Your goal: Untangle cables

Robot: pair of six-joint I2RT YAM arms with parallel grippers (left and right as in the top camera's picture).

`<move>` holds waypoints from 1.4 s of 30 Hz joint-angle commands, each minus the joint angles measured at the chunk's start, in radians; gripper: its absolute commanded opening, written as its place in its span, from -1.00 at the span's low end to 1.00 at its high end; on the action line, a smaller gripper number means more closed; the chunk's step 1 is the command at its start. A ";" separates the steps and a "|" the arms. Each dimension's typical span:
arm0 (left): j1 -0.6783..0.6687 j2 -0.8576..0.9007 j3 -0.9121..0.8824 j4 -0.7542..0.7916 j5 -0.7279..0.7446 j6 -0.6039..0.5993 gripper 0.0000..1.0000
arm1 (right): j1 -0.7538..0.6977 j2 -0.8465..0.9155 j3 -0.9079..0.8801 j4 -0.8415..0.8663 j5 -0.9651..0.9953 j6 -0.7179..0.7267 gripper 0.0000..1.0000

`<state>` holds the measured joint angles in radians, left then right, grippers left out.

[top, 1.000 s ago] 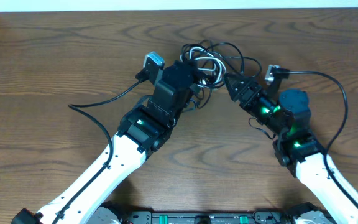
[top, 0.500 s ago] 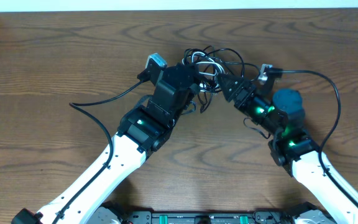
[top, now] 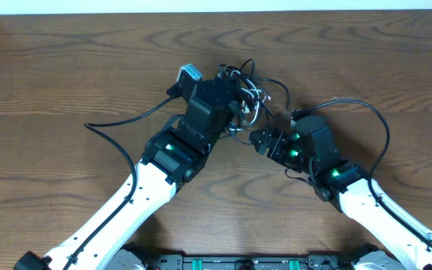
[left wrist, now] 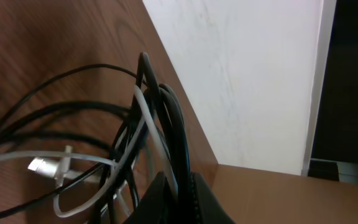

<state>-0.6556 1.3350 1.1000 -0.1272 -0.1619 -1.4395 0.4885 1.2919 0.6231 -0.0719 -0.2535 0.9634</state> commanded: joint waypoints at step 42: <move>0.022 -0.010 0.015 0.125 0.453 1.178 -0.85 | -0.154 -0.429 0.003 -0.054 0.048 -0.475 0.75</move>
<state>-0.6357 1.3350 1.1000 -0.0406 0.0502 -0.3679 0.3386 0.8673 0.6250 -0.1661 -0.2028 0.5388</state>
